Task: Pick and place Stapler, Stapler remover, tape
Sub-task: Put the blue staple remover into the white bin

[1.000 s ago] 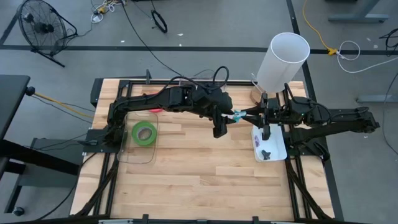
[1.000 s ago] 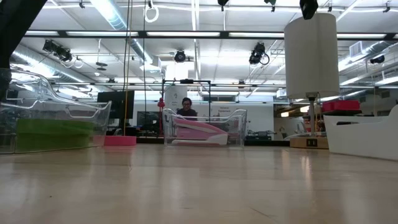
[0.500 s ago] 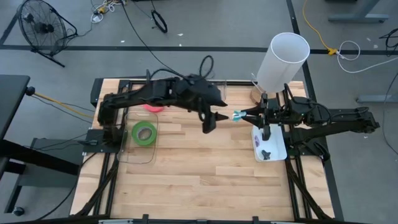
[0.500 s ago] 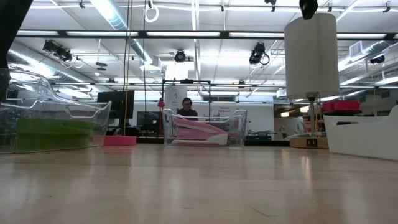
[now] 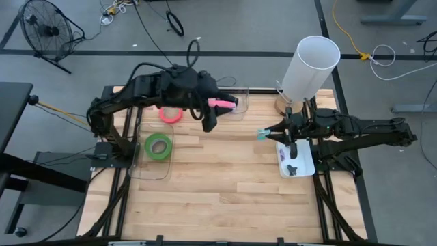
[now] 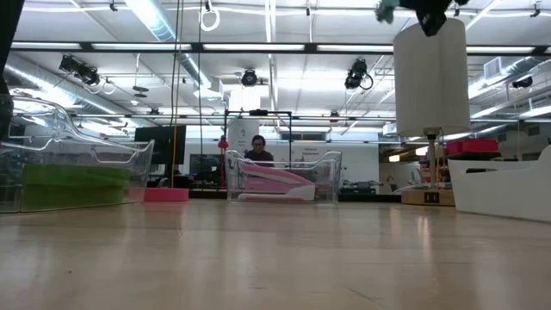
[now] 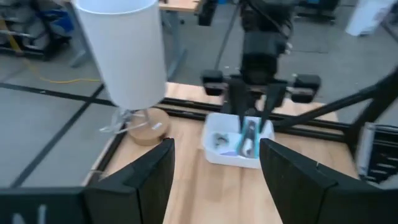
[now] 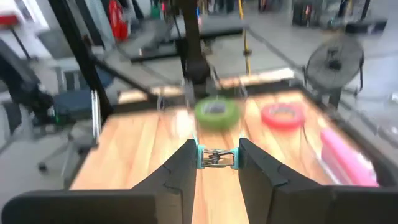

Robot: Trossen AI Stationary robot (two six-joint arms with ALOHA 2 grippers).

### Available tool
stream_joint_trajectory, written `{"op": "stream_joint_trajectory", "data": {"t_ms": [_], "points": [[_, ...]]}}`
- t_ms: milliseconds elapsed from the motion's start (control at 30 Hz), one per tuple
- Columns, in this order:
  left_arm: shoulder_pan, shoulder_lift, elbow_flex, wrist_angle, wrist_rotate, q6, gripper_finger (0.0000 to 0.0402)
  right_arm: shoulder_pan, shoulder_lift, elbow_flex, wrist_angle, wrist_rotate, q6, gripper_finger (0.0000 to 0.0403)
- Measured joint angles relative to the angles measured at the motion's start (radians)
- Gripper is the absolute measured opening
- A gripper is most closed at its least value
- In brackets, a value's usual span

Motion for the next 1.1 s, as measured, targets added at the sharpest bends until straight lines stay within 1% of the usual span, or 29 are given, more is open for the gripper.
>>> {"op": "stream_joint_trajectory", "data": {"t_ms": [33, 267, 467, 667, 867, 933, 1100], "points": [[0.000, -0.001, 0.000, -0.001, -0.012, 0.000, 0.0236, 0.001, 0.000, 0.000, -0.032, 0.000, 0.002, 0.0098], [0.000, -0.001, 0.000, -0.002, -0.013, 0.000, 0.0236, 0.000, 0.000, 0.000, -0.245, 0.001, 0.011, 0.0098], [0.000, -0.001, 0.000, -0.003, -0.013, -0.011, 0.0236, 0.000, 0.000, 0.000, -0.374, 0.004, 0.062, 0.0098], [0.000, -0.001, 0.000, -0.003, -0.013, -0.011, 0.0236, 0.000, 0.000, 0.000, -0.467, 0.000, 0.092, 0.0098], [0.000, -0.001, 0.000, -0.003, -0.012, -0.011, 0.0236, 0.000, 0.000, 0.000, -0.634, -0.025, 0.128, 0.0097], [0.000, -0.001, 0.000, -0.003, -0.012, -0.011, 0.0236, 0.000, 0.000, 0.000, -0.660, -0.029, 0.133, 0.0096], [0.000, 0.000, 0.000, -0.003, -0.012, -0.012, 0.0236, 0.000, 0.000, 0.000, -0.677, -0.097, 0.148, 0.0092]]}}
